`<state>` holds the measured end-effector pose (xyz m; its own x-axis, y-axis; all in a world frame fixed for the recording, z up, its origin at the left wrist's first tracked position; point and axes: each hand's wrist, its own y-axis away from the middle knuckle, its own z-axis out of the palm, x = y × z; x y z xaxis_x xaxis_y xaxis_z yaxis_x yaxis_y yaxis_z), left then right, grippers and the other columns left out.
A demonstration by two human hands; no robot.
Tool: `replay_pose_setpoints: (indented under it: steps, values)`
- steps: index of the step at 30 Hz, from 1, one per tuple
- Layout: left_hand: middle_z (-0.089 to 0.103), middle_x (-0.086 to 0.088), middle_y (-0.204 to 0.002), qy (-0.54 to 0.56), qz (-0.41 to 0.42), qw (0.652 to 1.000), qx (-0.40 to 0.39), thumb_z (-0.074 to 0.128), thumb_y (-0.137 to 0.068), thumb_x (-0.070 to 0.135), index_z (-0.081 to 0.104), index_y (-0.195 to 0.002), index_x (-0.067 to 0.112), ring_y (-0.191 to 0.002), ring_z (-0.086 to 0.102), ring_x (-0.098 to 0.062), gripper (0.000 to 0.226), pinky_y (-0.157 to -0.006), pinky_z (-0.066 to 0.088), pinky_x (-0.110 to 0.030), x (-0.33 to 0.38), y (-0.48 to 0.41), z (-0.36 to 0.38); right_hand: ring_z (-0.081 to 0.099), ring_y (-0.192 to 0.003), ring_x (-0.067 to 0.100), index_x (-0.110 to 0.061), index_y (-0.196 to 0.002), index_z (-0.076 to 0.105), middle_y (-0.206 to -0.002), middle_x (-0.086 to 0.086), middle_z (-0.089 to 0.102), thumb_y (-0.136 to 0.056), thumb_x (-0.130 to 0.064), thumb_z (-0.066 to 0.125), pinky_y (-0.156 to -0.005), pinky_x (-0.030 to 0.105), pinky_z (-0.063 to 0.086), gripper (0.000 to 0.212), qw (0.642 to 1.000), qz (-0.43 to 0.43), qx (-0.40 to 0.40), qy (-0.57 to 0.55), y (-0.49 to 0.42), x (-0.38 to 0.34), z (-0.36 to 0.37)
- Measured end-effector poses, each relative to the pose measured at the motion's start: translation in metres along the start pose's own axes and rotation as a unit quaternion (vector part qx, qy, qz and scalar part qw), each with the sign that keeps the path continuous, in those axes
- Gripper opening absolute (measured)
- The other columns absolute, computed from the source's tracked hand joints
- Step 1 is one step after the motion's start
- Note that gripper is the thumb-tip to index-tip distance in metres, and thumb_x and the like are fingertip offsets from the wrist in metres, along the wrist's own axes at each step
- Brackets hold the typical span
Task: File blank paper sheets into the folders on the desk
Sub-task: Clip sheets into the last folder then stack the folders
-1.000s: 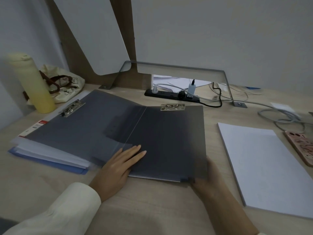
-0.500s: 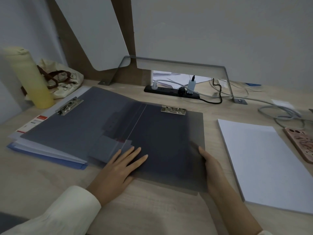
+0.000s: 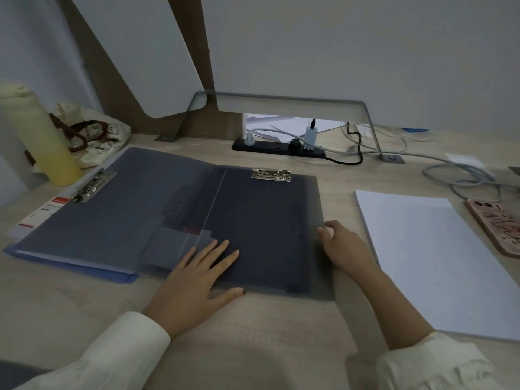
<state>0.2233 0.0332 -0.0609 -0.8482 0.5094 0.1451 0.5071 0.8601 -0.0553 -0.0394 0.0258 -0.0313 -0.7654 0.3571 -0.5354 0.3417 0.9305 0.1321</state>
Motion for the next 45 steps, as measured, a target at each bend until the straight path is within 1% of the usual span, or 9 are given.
replay_pose_setpoints:
  steps: [2, 6, 14, 19, 24, 28, 31, 35, 45]
  values:
    - [-0.003, 0.025, -0.149, 0.075, -0.045, 0.995, -0.049, 0.016, -0.07, 0.083, 0.011, -0.145, 0.042, -0.139, -0.006, 0.005, 0.086, -0.115, -0.004, -0.022, 0.01, -0.004, -0.014, 0.056, -0.113, 0.027, -0.018, -0.135, 0.042, -0.129, 0.01, 0.057, -0.098, -0.035, 0.035, -0.095, 0.036, 0.043, 0.041, 1.0, -0.006, 0.017, 0.002, 0.0, 0.008, -0.01]
    - [0.026, 0.021, -0.15, 0.279, -0.052, 0.959, -0.003, 0.043, -0.092, 0.047, 0.032, -0.14, 0.04, -0.139, 0.017, 0.004, 0.05, -0.115, 0.016, -0.022, 0.053, -0.031, -0.029, 0.056, -0.109, 0.026, -0.014, -0.123, 0.057, -0.125, 0.009, 0.057, -0.096, -0.027, 0.041, -0.086, 0.031, 0.042, 0.034, 0.996, 0.001, 0.088, 0.017, 0.003, 0.042, -0.038]
    - [0.043, 0.009, -0.136, 0.589, -0.078, 0.78, -0.196, 0.045, -0.095, 0.024, 0.039, -0.14, 0.022, -0.132, 0.039, -0.012, 0.045, -0.11, 0.032, -0.03, 0.182, -0.113, -0.011, 0.058, -0.099, 0.028, -0.011, -0.112, 0.063, -0.114, 0.01, 0.062, -0.095, -0.022, 0.041, -0.078, 0.031, 0.043, 0.03, 0.981, 0.045, 0.143, 0.119, 0.015, 0.097, -0.059]
    - [0.047, -0.004, -0.078, 0.61, -0.167, 0.744, -0.216, 0.046, -0.087, 0.009, 0.045, -0.074, 0.016, -0.08, 0.05, -0.021, 0.015, -0.092, 0.048, -0.037, 0.205, -0.147, 0.001, 0.06, -0.077, 0.027, -0.006, -0.096, 0.065, -0.093, 0.009, 0.065, -0.094, -0.019, 0.041, -0.068, 0.034, 0.049, 0.027, 0.97, 0.013, 0.172, 0.172, 0.014, 0.106, -0.049]
    - [0.059, -0.008, -0.1, 0.675, -0.224, 0.67, -0.215, 0.05, -0.09, 0.008, 0.056, -0.107, 0.001, -0.091, 0.06, -0.016, 0.02, -0.075, 0.052, -0.023, 0.203, -0.169, 0.008, 0.062, -0.077, 0.028, -0.007, -0.099, 0.066, -0.094, 0.009, 0.065, -0.094, -0.019, 0.043, -0.062, 0.03, 0.04, 0.026, 0.969, -0.004, 0.179, 0.171, 0.013, 0.108, -0.049]
    - [0.05, -0.003, -0.076, 0.659, -0.218, 0.684, -0.225, 0.045, -0.091, 0.006, 0.053, -0.079, 0.011, -0.068, 0.047, -0.01, 0.015, -0.065, 0.046, -0.019, 0.207, -0.173, 0.007, 0.063, -0.087, 0.024, -0.012, -0.108, 0.063, -0.106, 0.005, 0.065, -0.095, -0.027, 0.043, -0.067, 0.027, 0.039, 0.028, 0.974, -0.012, 0.179, 0.137, 0.015, 0.108, -0.053]
    - [0.061, -0.014, -0.102, 0.658, -0.177, 0.699, -0.219, 0.042, -0.093, 0.006, 0.06, -0.101, 0.005, -0.093, 0.058, -0.02, 0.02, -0.079, 0.051, -0.026, 0.213, -0.168, 0.009, 0.061, -0.091, 0.018, -0.019, -0.113, 0.059, -0.111, 0.001, 0.062, -0.091, -0.048, 0.042, -0.066, 0.024, 0.035, 0.04, 0.983, -0.001, 0.159, 0.092, 0.015, 0.105, -0.057]
    - [0.057, -0.007, -0.131, 0.721, -0.122, 0.655, -0.192, 0.038, -0.099, 0.023, 0.047, -0.135, 0.02, -0.118, 0.057, -0.019, 0.038, -0.099, 0.048, -0.038, 0.217, -0.144, 0.031, 0.056, -0.087, 0.014, -0.025, -0.117, 0.056, -0.11, 0.0, 0.06, -0.086, -0.057, 0.043, -0.062, 0.023, 0.035, 0.046, 0.988, 0.008, 0.142, 0.062, 0.018, 0.104, -0.06]
    - [0.052, 0.0, -0.139, 0.727, -0.066, 0.665, -0.16, 0.044, -0.097, 0.018, 0.044, -0.137, 0.031, -0.124, 0.051, -0.015, 0.042, -0.102, 0.046, -0.037, 0.22, -0.133, 0.038, 0.048, -0.092, 0.007, -0.032, -0.112, 0.061, -0.105, -0.008, 0.058, -0.093, -0.047, 0.038, -0.078, 0.024, 0.03, 0.033, 0.994, 0.036, 0.098, -0.026, 0.019, 0.109, -0.069]
